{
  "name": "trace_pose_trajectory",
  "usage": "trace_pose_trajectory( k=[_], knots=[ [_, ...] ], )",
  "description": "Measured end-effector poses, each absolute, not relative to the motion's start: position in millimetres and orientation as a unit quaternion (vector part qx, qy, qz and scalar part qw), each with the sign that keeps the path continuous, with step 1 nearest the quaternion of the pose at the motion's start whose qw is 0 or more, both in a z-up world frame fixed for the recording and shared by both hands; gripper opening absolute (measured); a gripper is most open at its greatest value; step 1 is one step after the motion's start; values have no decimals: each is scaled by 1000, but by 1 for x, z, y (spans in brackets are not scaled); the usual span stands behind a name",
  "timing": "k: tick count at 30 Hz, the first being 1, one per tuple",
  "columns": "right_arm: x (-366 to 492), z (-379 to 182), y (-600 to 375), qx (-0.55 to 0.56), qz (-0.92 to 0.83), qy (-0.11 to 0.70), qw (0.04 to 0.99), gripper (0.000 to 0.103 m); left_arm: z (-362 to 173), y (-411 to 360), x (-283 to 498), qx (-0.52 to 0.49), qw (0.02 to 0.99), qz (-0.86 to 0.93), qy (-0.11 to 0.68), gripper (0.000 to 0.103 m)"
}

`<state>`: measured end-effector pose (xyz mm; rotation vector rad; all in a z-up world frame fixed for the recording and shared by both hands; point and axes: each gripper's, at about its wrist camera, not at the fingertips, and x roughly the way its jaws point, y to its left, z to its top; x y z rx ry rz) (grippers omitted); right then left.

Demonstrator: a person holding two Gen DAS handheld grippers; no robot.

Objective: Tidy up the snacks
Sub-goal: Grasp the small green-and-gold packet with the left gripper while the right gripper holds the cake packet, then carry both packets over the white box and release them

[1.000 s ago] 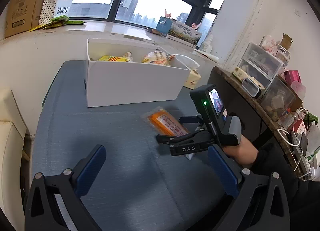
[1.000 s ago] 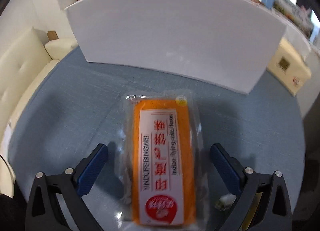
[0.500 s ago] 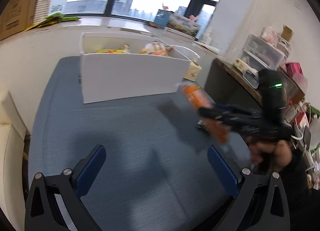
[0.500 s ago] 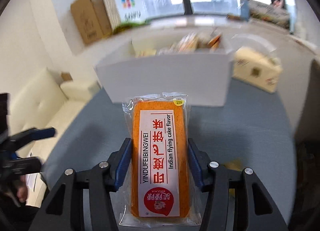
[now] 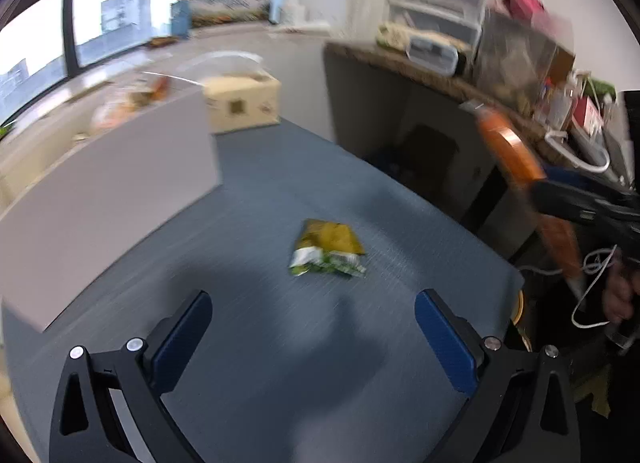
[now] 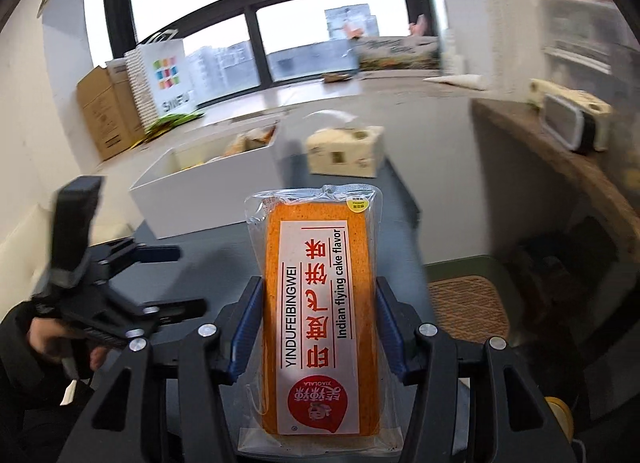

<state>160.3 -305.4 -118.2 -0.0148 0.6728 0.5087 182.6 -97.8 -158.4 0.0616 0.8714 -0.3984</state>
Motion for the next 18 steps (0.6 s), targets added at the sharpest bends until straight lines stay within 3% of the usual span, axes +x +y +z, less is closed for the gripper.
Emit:
trace_pose_trajectory(
  k=[8, 9, 10, 11, 18],
  knots=[
    [163, -133, -326, 7, 238, 339, 910, 58, -193, -139, 237, 76, 863, -199, 459, 103],
    [163, -135, -327, 9, 239, 341, 909, 58, -195, -138, 240, 71, 862, -202, 460, 97],
    [164, -137, -325, 9, 239, 343, 908, 58, -196, -138, 242, 64, 860, -207, 462, 69],
    [164, -140, -323, 10, 240, 345, 907, 58, -198, -137, 243, 64, 856, -208, 469, 59],
    [161, -146, -312, 4, 250, 351, 902, 58, -175, -117, 209, 73, 877, -206, 428, 54]
  ],
)
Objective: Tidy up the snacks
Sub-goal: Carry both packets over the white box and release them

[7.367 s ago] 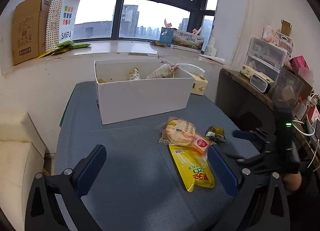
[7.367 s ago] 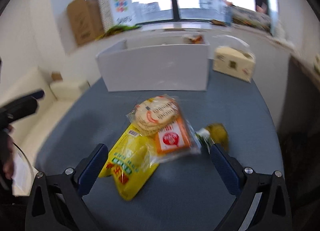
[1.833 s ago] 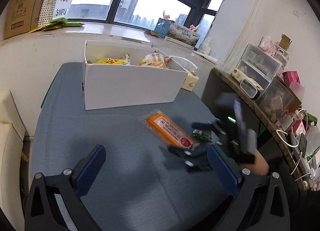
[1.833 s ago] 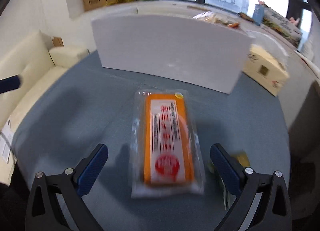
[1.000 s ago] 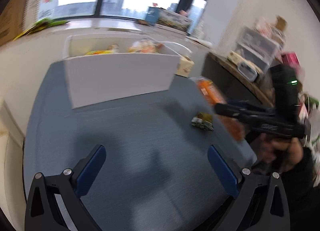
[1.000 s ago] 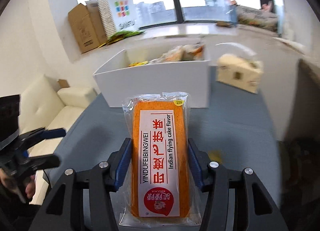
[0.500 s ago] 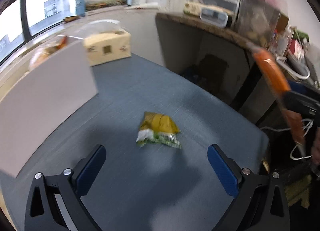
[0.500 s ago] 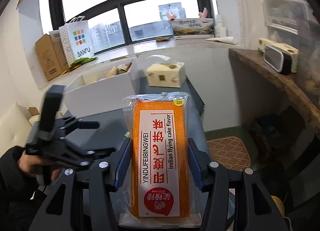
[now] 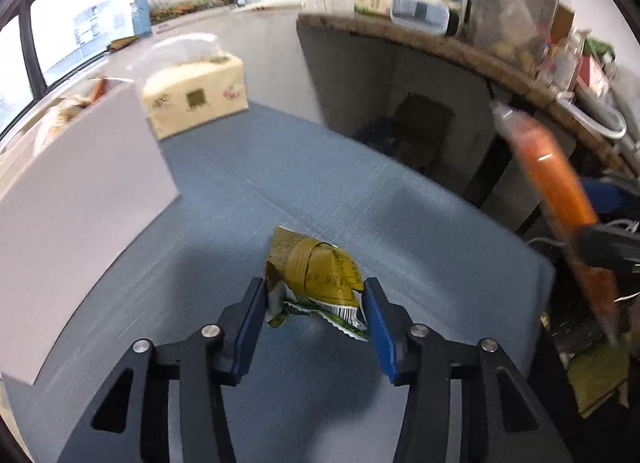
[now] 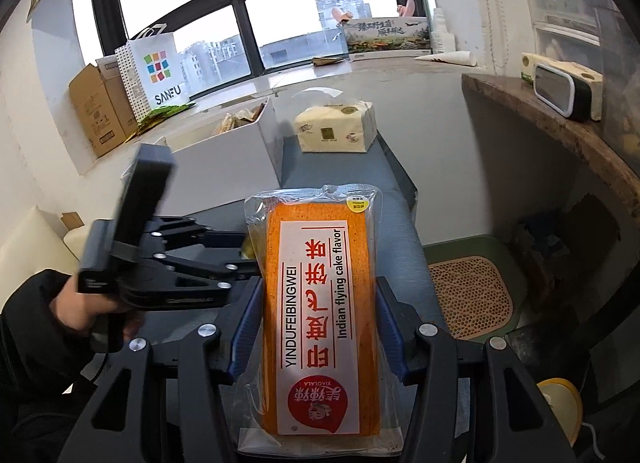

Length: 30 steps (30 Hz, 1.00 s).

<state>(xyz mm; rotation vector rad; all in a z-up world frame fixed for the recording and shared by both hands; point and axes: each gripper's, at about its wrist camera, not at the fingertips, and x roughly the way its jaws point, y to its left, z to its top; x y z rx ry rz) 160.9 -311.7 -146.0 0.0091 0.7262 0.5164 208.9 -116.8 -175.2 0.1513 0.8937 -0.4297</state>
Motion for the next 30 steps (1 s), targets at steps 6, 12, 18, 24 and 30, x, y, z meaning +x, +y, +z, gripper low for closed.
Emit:
trace_pose_trajectory(
  k=[6, 12, 18, 24, 30],
  knots=[
    [161, -144, -288, -11, 270, 347, 898, 58, -139, -64, 174, 14, 901, -191, 388, 54],
    [169, -136, -248, -38, 303, 332, 893, 58, -110, -3, 134, -34, 930, -134, 340, 54],
    [193, -112, -186, -54, 357, 303, 882, 58, -79, 56, 119, -66, 952, -77, 290, 54],
    [238, -82, -118, -49, 414, 269, 868, 58, -49, 111, 147, -105, 963, -30, 247, 54],
    [309, -70, -53, -24, 403, 299, 865, 59, -40, 148, 211, -101, 960, 14, 261, 54]
  ],
)
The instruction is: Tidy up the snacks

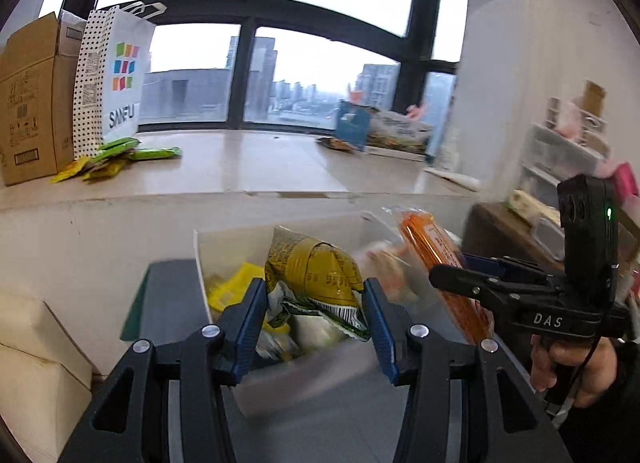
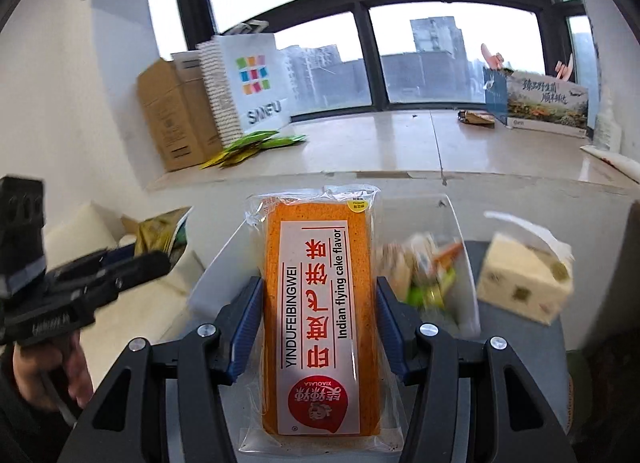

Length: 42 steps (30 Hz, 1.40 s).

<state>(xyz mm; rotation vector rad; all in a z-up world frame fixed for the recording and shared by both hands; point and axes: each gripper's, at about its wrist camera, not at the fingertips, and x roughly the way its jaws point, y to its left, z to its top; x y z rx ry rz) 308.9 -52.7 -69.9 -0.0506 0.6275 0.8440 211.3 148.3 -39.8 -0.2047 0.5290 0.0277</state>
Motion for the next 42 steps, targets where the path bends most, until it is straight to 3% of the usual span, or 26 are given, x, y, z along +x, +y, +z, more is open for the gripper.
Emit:
trace_pose_trajectory(
  k=[3, 5, 6, 14, 23, 42],
  knots=[
    [344, -68, -20, -32, 384, 319, 866, 64, -44, 160, 242, -105, 955, 19, 276, 57],
    [361, -69, -6, -41, 371, 329, 868, 95, -49, 162, 260, -86, 949, 39, 299, 85],
    [368, -69, -2, -44, 364, 332, 869, 102, -54, 163, 269, -75, 945, 57, 314, 103],
    [375, -72, -15, -63, 310, 320, 893, 103, -71, 179, 260, -101, 938, 87, 320, 103],
    [323, -48, -21, -130, 291, 231, 919, 103, -37, 152, 209, -80, 957, 82, 266, 103],
    [176, -37, -119, -35, 378, 231, 896, 103, -6, 81, 62, -62, 966, 85, 236, 103]
  ],
)
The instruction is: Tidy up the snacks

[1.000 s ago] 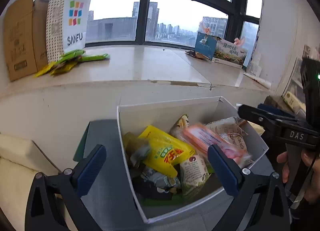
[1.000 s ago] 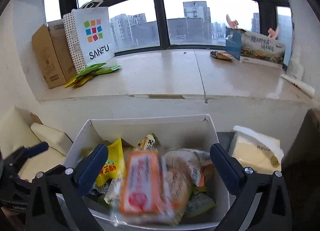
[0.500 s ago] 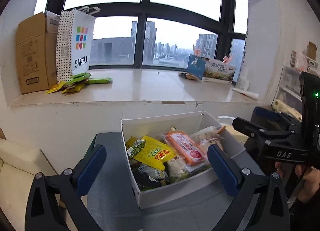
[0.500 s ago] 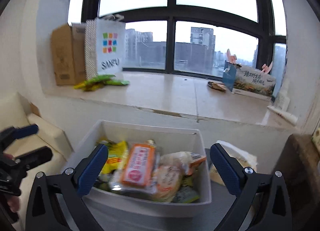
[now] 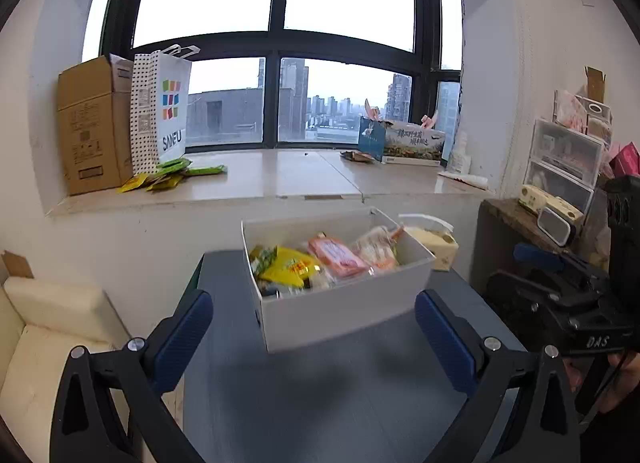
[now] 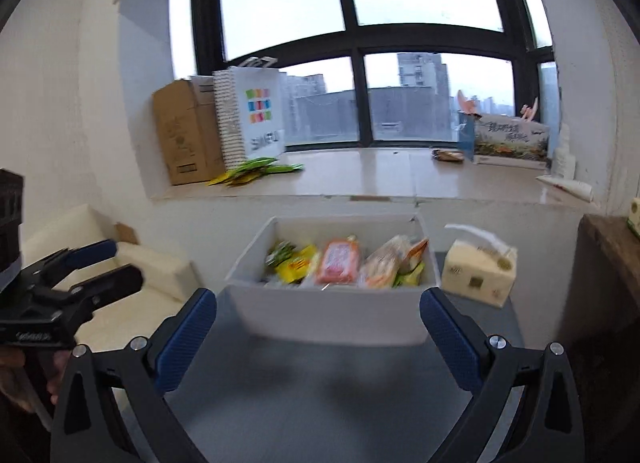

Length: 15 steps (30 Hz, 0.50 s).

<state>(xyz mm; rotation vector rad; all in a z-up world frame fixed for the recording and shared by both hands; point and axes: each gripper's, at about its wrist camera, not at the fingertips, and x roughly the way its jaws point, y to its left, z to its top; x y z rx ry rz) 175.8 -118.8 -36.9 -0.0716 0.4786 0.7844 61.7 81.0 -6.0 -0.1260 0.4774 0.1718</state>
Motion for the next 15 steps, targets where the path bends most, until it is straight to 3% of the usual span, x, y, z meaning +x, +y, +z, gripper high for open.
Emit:
trace_pose_trajectory(
  k=[15],
  knots=[
    [123, -53, -166, -26, 338, 259, 904, 103, -17, 42, 16, -76, 960, 58, 263, 103]
  ],
)
